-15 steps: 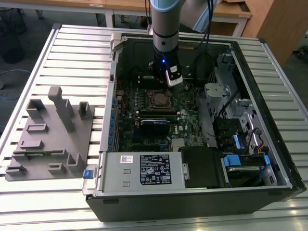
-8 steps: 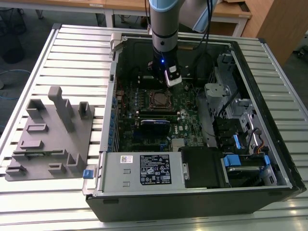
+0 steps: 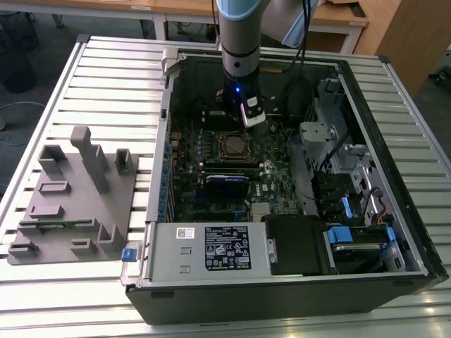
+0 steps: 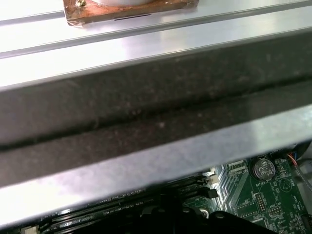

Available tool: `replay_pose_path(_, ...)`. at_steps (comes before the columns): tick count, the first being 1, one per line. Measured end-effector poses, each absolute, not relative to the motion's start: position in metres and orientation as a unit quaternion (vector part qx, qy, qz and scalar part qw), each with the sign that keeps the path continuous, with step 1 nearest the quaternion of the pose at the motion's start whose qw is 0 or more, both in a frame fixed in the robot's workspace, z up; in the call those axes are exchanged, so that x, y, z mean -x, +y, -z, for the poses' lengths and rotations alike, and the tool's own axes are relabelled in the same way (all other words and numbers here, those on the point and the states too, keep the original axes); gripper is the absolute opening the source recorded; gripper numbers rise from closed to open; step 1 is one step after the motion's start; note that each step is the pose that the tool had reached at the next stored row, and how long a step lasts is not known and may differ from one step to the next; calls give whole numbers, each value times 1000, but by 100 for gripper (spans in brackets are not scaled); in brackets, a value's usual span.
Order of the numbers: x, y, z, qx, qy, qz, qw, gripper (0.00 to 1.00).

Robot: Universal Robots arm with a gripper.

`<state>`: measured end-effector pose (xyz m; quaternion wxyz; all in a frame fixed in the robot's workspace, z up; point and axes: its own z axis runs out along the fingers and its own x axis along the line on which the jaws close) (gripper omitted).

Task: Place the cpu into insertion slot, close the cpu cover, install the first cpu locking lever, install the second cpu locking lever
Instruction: 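Install the first cpu locking lever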

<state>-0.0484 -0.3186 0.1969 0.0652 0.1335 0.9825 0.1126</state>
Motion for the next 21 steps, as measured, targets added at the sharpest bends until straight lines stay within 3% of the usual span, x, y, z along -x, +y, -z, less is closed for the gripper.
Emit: replay_pose_path(21, 52, -322, -194, -132, 981, -116, 81, 10)
